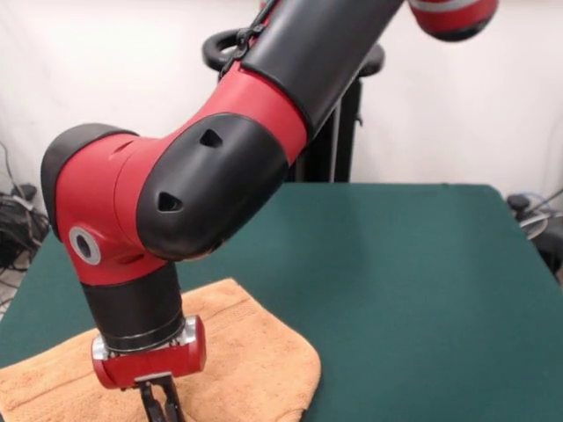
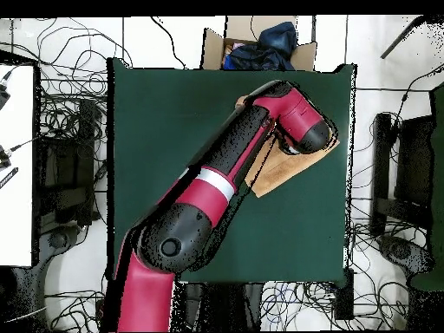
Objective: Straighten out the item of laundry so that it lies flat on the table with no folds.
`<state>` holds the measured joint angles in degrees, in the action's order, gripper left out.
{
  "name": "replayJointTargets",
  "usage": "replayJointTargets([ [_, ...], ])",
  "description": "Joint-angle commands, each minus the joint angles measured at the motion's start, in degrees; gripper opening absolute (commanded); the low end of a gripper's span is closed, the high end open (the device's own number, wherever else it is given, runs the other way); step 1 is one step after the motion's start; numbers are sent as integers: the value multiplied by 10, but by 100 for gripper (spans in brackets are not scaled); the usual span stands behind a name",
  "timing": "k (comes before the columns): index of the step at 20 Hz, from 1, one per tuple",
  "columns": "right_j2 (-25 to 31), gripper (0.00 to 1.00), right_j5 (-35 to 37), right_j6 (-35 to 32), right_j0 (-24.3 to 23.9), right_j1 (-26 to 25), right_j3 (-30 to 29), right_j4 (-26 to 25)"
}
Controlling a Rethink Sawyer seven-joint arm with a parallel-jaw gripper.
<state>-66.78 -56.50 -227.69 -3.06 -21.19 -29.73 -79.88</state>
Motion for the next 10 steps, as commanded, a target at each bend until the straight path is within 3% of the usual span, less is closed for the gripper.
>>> replayJointTargets([
  [1,47,0,16,9,24,-19,31,19],
  [10,17,0,-40,-69,37,1,31,-13],
])
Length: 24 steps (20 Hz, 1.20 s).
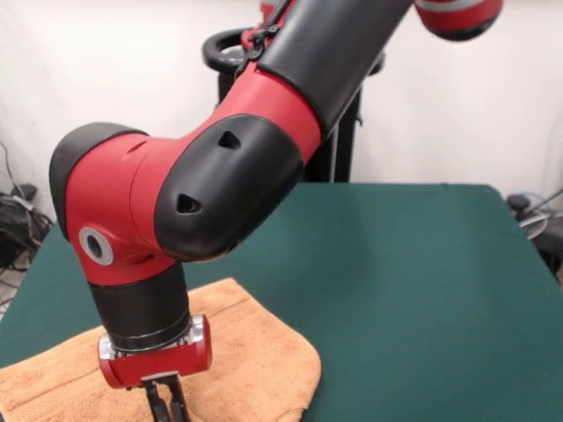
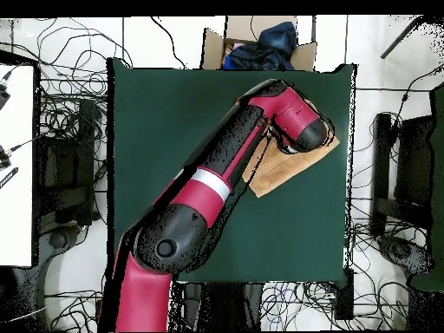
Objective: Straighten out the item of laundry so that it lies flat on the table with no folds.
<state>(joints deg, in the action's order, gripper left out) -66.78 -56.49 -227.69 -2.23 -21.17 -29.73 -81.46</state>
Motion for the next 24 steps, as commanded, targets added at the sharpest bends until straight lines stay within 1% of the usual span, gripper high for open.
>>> replayJointTargets([
  [1,13,0,-39,-82,30,5,34,1],
  [8,3,0,-33,-117,39,34,30,4],
  [10,-1,0,-13,-128,40,42,32,9],
  [13,-3,0,25,-116,46,56,24,19],
  [16,-1,0,45,-106,47,65,21,26],
  [18,-1,0,44,-105,45,65,24,23],
  [20,-4,0,30,-96,44,52,19,9],
  [22,-13,0,16,-85,43,18,20,-13],
  [23,-28,0,-5,-91,42,-10,27,-36],
  [24,-36,0,-7,-95,41,-22,32,-44],
])
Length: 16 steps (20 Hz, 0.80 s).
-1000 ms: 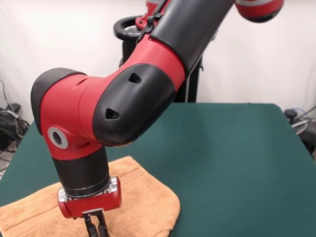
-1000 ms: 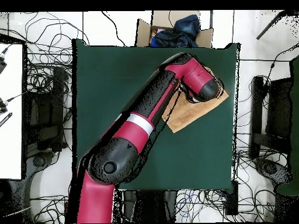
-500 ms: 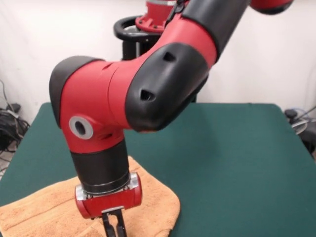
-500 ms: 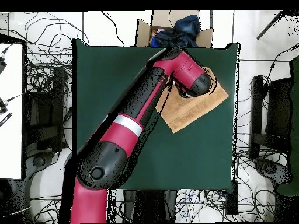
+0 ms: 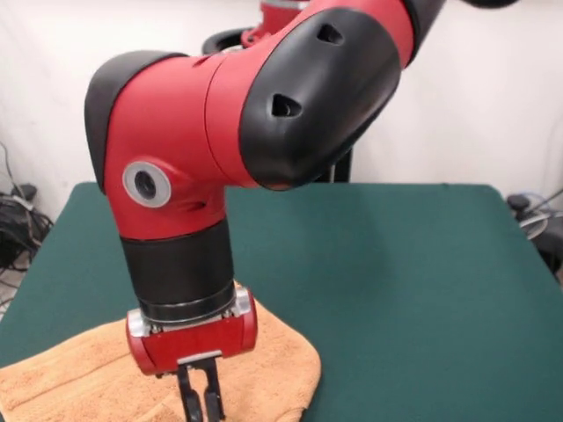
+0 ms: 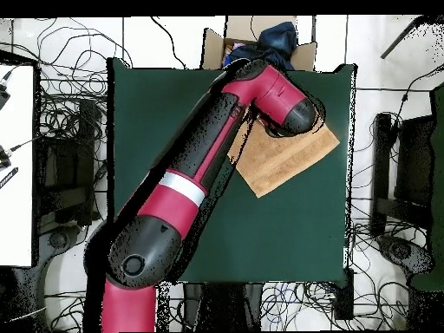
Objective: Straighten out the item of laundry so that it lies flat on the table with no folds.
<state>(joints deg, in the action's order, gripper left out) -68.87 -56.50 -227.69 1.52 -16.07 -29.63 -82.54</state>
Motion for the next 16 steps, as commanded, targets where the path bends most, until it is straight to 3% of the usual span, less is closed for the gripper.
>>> replayJointTargets([
  [1,-32,0,-32,-107,0,-95,42,-56],
  [9,-101,0,-144,-177,-18,-164,85,-152],
  [16,-101,0,-147,-167,-19,-172,88,-145],
])
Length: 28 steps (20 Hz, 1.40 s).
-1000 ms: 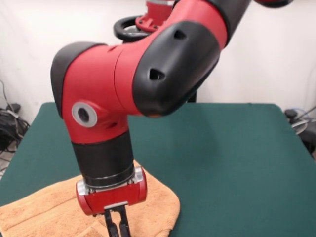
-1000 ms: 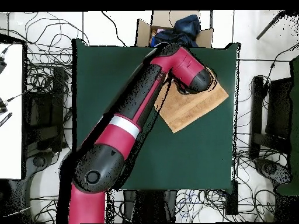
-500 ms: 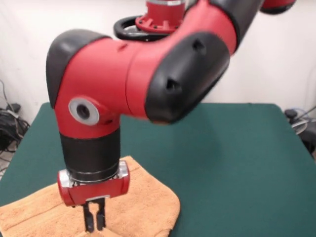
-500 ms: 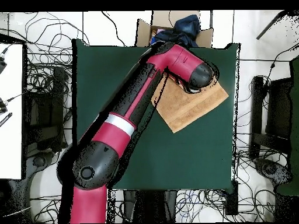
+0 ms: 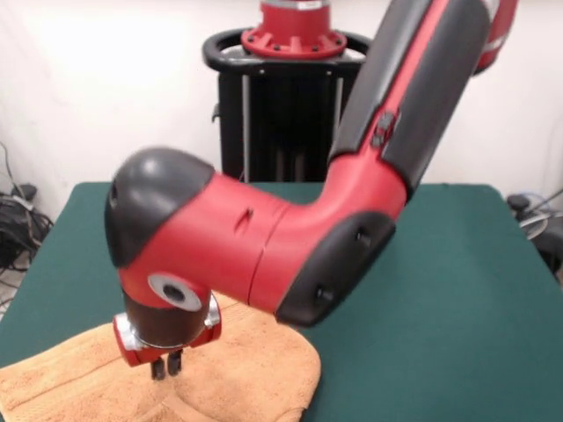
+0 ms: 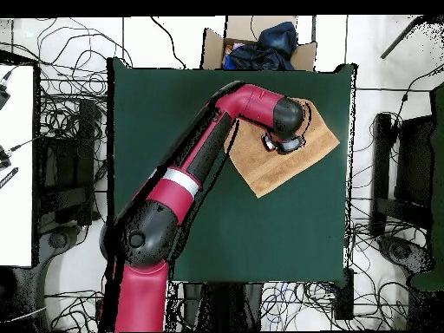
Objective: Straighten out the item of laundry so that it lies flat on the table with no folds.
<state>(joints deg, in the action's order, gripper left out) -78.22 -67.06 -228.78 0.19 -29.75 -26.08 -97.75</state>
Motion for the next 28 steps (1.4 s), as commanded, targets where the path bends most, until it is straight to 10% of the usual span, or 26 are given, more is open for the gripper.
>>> replayJointTargets([
  [1,-7,0,-38,-158,-6,-32,55,13],
  [2,-10,100,-38,-157,-6,-33,54,16],
  [17,-9,100,-10,-141,-3,-29,48,23],
  [28,50,100,-151,-68,-30,-26,63,33],
])
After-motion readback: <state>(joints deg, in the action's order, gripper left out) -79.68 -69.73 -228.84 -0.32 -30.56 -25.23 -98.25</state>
